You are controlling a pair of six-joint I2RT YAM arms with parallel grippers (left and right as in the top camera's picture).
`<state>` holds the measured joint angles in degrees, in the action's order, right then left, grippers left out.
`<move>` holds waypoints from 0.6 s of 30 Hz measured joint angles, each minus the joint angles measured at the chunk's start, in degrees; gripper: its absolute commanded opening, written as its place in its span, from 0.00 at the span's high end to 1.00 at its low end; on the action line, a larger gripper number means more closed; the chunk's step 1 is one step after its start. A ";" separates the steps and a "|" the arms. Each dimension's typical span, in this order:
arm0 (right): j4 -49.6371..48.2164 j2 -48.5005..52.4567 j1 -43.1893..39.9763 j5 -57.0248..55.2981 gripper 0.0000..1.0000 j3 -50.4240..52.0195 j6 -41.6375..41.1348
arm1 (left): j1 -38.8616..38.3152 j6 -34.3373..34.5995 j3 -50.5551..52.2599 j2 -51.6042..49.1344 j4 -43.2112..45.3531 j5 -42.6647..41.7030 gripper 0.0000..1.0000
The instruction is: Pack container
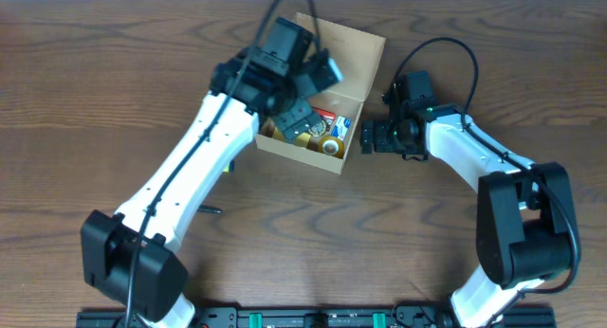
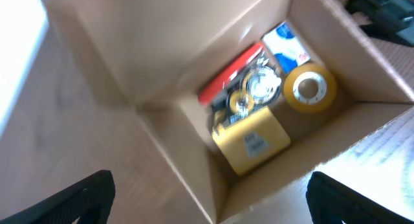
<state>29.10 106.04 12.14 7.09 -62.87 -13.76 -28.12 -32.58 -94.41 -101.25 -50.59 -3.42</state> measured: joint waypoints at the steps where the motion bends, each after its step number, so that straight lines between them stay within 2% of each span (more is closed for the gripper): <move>1: 0.00 0.00 0.00 -0.02 0.01 0.00 0.00 | 1.05 2.27 0.00 -0.02 -0.94 -0.74 0.36; 2: 0.00 0.00 0.00 0.00 0.01 0.00 0.00 | 1.73 4.17 0.02 -0.02 -1.36 -1.07 0.53; 3: 0.00 0.00 0.00 0.00 0.01 0.00 0.00 | 2.64 5.88 0.02 -0.02 -1.73 -1.55 0.62; 5: 0.00 0.00 0.00 0.00 0.01 0.00 0.00 | 4.09 9.40 0.00 -0.22 -1.92 -2.47 0.71; 6: 0.00 0.00 0.00 0.00 0.01 0.00 0.00 | 4.50 10.71 0.00 -0.44 -1.92 -2.71 0.72; 9: 0.00 0.00 0.00 0.00 0.01 0.00 0.00 | 5.25 13.25 0.00 -1.55 -1.86 -3.17 0.64; 18: 0.00 0.00 0.00 0.00 0.01 0.00 0.00 | 6.19 18.49 0.02 -7.67 1.05 -3.72 0.63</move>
<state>29.10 106.04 12.14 7.09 -62.87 -13.76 -21.93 -14.09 -94.39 -108.92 -49.54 -7.14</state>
